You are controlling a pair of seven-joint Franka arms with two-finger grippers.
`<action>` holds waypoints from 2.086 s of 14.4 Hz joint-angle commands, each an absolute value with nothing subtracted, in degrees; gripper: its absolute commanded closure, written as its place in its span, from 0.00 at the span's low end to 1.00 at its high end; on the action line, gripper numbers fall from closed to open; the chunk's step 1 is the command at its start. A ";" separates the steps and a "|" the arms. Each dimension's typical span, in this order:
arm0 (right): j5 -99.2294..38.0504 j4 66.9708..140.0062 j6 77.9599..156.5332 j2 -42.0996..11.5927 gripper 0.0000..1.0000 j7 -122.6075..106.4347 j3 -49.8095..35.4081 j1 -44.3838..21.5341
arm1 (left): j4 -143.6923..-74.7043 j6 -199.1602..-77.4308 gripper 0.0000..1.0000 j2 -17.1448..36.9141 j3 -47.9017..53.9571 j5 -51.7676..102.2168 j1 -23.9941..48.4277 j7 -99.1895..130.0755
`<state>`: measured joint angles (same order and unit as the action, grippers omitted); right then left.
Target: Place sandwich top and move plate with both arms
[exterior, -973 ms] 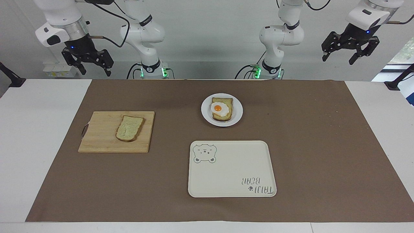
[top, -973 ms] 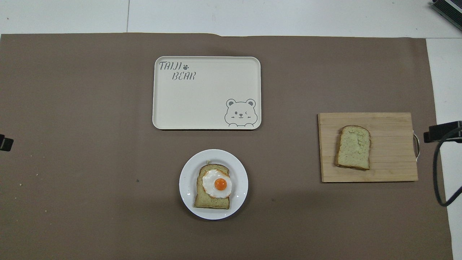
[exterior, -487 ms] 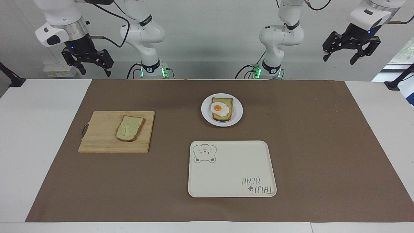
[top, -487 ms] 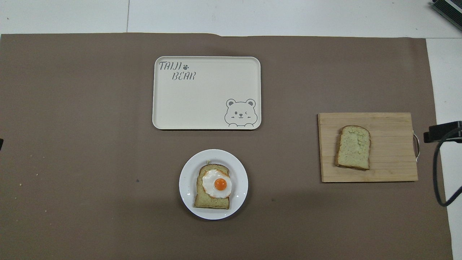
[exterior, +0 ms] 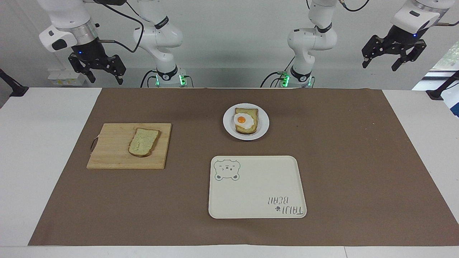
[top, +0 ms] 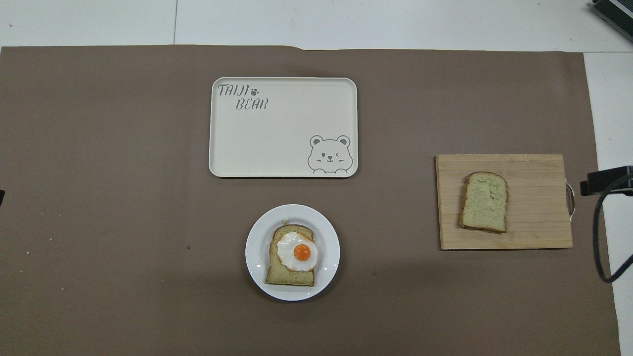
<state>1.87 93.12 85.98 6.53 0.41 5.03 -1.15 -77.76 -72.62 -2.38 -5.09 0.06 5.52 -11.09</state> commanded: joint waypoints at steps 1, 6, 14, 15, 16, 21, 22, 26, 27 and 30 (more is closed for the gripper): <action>1.67 94.04 86.84 7.21 0.00 1.14 4.83 -0.70 | -79.37 -72.77 0.00 -3.69 -4.92 0.18 5.27 -10.55; 1.67 94.04 86.84 7.21 0.00 1.06 4.83 -0.70 | -79.37 -72.86 0.00 -3.69 -4.92 0.18 5.27 -10.55; 1.67 94.13 86.84 7.21 0.00 1.05 4.83 -0.70 | -79.37 -72.77 0.00 -3.69 -4.92 0.18 5.27 -10.55; 1.67 94.04 86.84 7.21 0.00 1.05 4.83 -0.62 | -79.37 -72.77 0.00 -3.78 -4.92 0.18 5.27 -10.55; 1.67 94.04 86.84 7.21 0.00 1.05 4.83 -0.62 | -79.37 -72.77 0.00 -3.69 -4.92 0.18 5.27 -10.55; 1.58 94.48 87.97 7.21 0.00 0.70 4.83 -0.62 | -79.37 -72.77 0.00 -3.69 -4.92 0.18 5.27 -10.55; 1.58 94.83 88.67 7.21 0.00 0.70 4.83 -0.62 | -79.37 -72.77 0.00 -3.69 -4.92 0.18 5.27 -10.55; 1.58 95.45 90.96 6.77 0.00 1.32 4.83 -0.62 | -79.37 -72.77 0.00 -3.69 -4.92 0.18 5.27 -10.55; 1.58 96.15 92.27 6.77 0.00 1.23 4.83 -0.62 | -79.37 -72.77 0.00 -3.69 -4.92 0.18 5.27 -10.55; 1.58 97.99 94.12 6.59 0.00 0.88 4.92 1.40 | -79.37 -72.77 0.00 -3.69 -4.92 0.18 5.27 -10.37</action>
<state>1.87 95.68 91.90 6.19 0.47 5.16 -0.52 -77.76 -72.61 -2.38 -5.09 0.06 5.52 -11.09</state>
